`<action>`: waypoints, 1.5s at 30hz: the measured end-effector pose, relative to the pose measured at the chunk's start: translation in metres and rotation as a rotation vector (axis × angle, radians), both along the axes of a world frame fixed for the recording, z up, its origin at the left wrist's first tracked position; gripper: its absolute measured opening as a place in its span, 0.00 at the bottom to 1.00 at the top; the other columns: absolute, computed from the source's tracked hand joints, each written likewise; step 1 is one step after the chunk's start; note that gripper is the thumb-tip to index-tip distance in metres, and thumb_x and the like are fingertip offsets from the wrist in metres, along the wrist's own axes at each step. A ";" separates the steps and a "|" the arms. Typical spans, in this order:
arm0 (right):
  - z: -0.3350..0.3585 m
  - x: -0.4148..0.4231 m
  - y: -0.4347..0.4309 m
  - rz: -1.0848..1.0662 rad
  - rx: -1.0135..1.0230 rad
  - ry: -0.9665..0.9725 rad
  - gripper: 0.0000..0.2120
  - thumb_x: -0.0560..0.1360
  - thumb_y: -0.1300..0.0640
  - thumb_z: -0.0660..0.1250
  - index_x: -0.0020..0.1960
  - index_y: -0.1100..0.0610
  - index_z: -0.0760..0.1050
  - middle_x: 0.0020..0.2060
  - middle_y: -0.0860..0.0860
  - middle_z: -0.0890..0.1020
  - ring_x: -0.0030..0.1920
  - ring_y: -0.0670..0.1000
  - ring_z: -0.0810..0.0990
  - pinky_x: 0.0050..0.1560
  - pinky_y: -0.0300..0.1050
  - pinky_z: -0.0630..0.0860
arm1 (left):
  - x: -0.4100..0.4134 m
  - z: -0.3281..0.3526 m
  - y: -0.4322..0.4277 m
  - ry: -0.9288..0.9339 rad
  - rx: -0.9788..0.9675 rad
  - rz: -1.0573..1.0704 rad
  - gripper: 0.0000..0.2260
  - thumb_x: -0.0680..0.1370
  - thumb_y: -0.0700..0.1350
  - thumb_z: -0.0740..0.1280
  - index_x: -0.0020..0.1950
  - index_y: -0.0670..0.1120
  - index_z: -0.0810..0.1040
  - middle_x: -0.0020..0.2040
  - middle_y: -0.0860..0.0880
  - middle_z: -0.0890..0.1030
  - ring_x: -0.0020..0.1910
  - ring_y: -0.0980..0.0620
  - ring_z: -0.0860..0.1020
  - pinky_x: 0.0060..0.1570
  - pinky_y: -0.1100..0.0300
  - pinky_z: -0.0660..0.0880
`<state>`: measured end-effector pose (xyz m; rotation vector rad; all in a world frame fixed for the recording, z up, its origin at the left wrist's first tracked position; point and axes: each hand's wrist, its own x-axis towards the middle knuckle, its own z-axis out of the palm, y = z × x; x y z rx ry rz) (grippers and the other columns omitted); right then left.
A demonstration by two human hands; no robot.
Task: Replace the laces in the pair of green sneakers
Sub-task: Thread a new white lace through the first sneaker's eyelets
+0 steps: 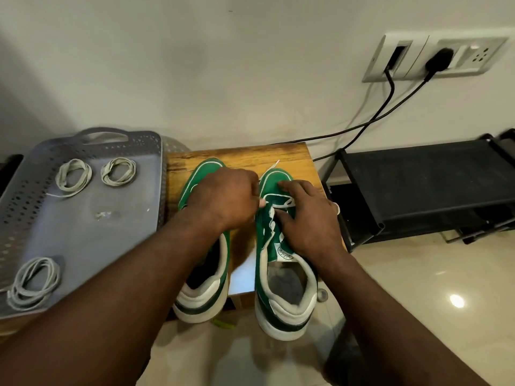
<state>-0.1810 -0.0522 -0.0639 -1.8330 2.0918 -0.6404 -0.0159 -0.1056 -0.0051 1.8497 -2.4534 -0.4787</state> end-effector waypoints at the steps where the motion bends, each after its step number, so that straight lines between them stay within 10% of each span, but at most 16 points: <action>1: 0.000 0.000 0.000 0.000 0.002 -0.003 0.27 0.78 0.47 0.73 0.75 0.43 0.72 0.72 0.42 0.74 0.71 0.49 0.73 0.74 0.62 0.67 | -0.002 -0.004 0.000 -0.076 -0.026 -0.031 0.07 0.79 0.56 0.72 0.52 0.54 0.82 0.44 0.52 0.81 0.45 0.47 0.80 0.46 0.53 0.79; 4: 0.000 0.000 -0.001 0.001 0.012 -0.013 0.27 0.78 0.47 0.73 0.74 0.43 0.72 0.73 0.42 0.74 0.71 0.49 0.74 0.72 0.62 0.68 | -0.007 -0.004 -0.002 0.055 0.057 -0.008 0.03 0.80 0.51 0.72 0.47 0.53 0.84 0.44 0.53 0.82 0.46 0.48 0.81 0.47 0.55 0.76; 10: -0.001 -0.002 -0.001 0.002 0.004 -0.029 0.25 0.78 0.46 0.73 0.73 0.41 0.73 0.71 0.39 0.75 0.69 0.47 0.75 0.71 0.60 0.69 | -0.002 0.032 -0.010 1.302 0.440 0.385 0.09 0.84 0.39 0.62 0.46 0.43 0.77 0.39 0.46 0.86 0.39 0.45 0.84 0.43 0.50 0.80; 18: -0.003 0.003 -0.001 0.026 0.000 -0.070 0.26 0.76 0.46 0.75 0.72 0.42 0.73 0.71 0.40 0.77 0.67 0.47 0.78 0.70 0.62 0.73 | -0.003 0.003 -0.005 0.225 0.059 0.086 0.19 0.77 0.43 0.72 0.63 0.50 0.68 0.44 0.48 0.80 0.40 0.49 0.78 0.33 0.55 0.69; 27: 0.012 -0.011 0.001 -0.006 -0.035 -0.021 0.23 0.75 0.41 0.75 0.67 0.45 0.78 0.64 0.43 0.81 0.59 0.49 0.82 0.59 0.56 0.80 | -0.003 -0.003 -0.005 -0.033 0.000 -0.091 0.05 0.80 0.54 0.71 0.49 0.55 0.81 0.49 0.50 0.81 0.50 0.47 0.79 0.52 0.51 0.78; 34: 0.018 -0.024 0.001 -0.058 0.127 -0.071 0.17 0.78 0.39 0.72 0.39 0.50 0.76 0.36 0.46 0.81 0.39 0.49 0.80 0.44 0.56 0.82 | -0.007 -0.004 -0.002 -0.084 -0.014 -0.113 0.07 0.83 0.51 0.66 0.59 0.52 0.77 0.54 0.50 0.75 0.55 0.46 0.77 0.59 0.41 0.76; 39: 0.028 -0.036 -0.002 -0.315 -0.058 -0.694 0.12 0.85 0.49 0.65 0.47 0.55 0.77 0.43 0.52 0.84 0.45 0.52 0.82 0.46 0.52 0.80 | -0.008 0.000 0.000 -0.068 0.005 -0.057 0.02 0.81 0.45 0.64 0.53 0.51 0.74 0.42 0.50 0.74 0.46 0.43 0.77 0.55 0.44 0.78; 45: 0.006 -0.045 0.002 -0.302 -0.101 -0.257 0.18 0.77 0.39 0.73 0.60 0.48 0.76 0.58 0.48 0.79 0.56 0.49 0.79 0.57 0.56 0.81 | -0.007 0.007 0.001 0.015 0.052 -0.002 0.06 0.80 0.46 0.65 0.55 0.49 0.79 0.51 0.46 0.83 0.50 0.42 0.80 0.54 0.45 0.80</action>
